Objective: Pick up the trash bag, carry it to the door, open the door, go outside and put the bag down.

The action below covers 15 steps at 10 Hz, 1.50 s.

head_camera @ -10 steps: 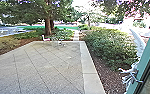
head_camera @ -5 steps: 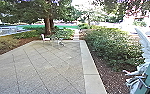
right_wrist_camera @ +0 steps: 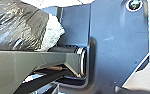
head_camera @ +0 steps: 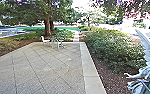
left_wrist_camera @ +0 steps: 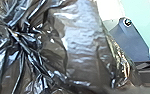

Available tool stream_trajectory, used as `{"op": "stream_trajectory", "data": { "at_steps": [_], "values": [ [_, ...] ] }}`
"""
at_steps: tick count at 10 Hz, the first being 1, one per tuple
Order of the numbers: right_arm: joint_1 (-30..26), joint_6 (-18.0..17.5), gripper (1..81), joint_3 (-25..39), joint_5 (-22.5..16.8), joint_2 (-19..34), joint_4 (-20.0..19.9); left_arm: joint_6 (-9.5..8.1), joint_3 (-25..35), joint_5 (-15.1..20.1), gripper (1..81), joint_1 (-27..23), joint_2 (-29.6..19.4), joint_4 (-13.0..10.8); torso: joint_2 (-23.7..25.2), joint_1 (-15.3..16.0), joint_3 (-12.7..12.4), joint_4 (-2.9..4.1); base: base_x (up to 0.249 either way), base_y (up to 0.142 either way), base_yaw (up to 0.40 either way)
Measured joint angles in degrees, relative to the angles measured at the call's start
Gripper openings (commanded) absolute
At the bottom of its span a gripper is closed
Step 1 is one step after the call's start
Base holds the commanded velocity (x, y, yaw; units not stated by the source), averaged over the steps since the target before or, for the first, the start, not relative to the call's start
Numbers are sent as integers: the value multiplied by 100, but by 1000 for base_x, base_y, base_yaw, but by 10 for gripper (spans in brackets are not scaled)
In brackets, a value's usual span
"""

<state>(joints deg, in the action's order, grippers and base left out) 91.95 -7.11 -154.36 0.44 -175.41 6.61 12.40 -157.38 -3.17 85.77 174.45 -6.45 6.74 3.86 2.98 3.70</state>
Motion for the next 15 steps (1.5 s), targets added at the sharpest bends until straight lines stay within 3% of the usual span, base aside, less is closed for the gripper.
{"op": "stream_trajectory", "data": {
  "at_steps": [7,12,13,14,15],
  "values": [
    [55,2,811,-2,-17,0,2,0,-4,6,10,74,0,0,7,-18,-2,0,145,0,0],
    [44,2,811,0,-2,-1,2,-2,-4,0,10,63,0,0,2,-13,-2,7,16,0,0],
    [61,2,811,0,-6,-6,2,-2,-4,17,10,80,0,1,2,-18,-2,53,0,0,0],
    [61,6,811,0,-9,0,6,-2,-4,12,10,63,-2,4,2,-18,-2,158,0,0,0],
    [61,6,811,0,-11,0,6,-2,-4,1,10,61,-5,6,2,-18,-2,315,0,0,0]
  ]
}}
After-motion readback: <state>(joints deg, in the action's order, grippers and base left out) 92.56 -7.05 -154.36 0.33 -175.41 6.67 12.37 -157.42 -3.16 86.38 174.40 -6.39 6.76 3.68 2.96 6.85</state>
